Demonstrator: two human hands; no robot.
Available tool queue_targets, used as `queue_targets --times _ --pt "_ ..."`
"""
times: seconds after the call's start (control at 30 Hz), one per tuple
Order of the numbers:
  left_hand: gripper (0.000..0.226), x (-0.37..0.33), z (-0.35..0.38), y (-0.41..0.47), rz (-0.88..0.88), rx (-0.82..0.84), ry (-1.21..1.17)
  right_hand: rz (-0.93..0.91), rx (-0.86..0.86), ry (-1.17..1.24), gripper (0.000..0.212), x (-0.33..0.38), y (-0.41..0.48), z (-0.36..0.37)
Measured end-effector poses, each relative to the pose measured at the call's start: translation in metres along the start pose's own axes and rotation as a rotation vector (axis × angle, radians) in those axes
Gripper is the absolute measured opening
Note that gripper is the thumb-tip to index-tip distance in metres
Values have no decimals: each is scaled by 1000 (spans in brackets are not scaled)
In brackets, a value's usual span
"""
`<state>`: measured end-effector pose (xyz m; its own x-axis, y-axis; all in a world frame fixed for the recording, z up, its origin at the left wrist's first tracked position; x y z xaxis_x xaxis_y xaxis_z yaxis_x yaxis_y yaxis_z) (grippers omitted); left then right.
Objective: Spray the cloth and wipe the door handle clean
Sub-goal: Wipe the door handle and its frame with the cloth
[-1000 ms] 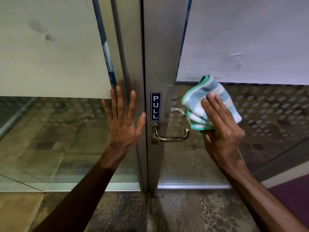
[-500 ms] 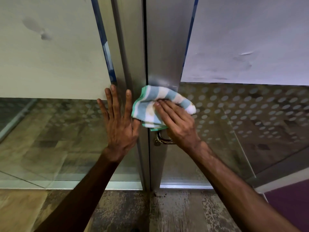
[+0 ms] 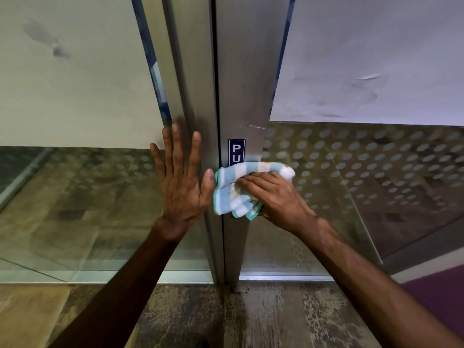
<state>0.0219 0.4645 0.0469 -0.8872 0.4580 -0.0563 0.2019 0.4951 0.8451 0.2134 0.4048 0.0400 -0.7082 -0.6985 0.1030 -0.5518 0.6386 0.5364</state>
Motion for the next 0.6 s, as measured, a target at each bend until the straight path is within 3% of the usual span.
queue_targets --times 0.1,0.37,0.5,0.6 --pt "66 -2 0 0 0 1 -3 76 65 69 59 -2 1 -2" --pt "65 -4 -1 -2 -4 8 0 231 143 219 41 -3 -3 -36" --pt "66 -3 -1 -2 0 -2 5 353 -162 355 40 -11 -40 -83" --pt "67 -1 -1 -1 -2 6 18 549 -489 493 20 -25 -79 -112"
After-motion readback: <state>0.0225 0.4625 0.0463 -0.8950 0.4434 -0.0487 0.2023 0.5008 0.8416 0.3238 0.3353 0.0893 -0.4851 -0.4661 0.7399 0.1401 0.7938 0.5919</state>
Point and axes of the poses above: each hand's wrist, its own y-axis towards the middle knuckle, its own z-axis out of the palm, x = y × z, the point moved 6 cm from there along y, towards the middle knuckle, and after that the axes turned 10 degrees about y, right-handed, at the moved point
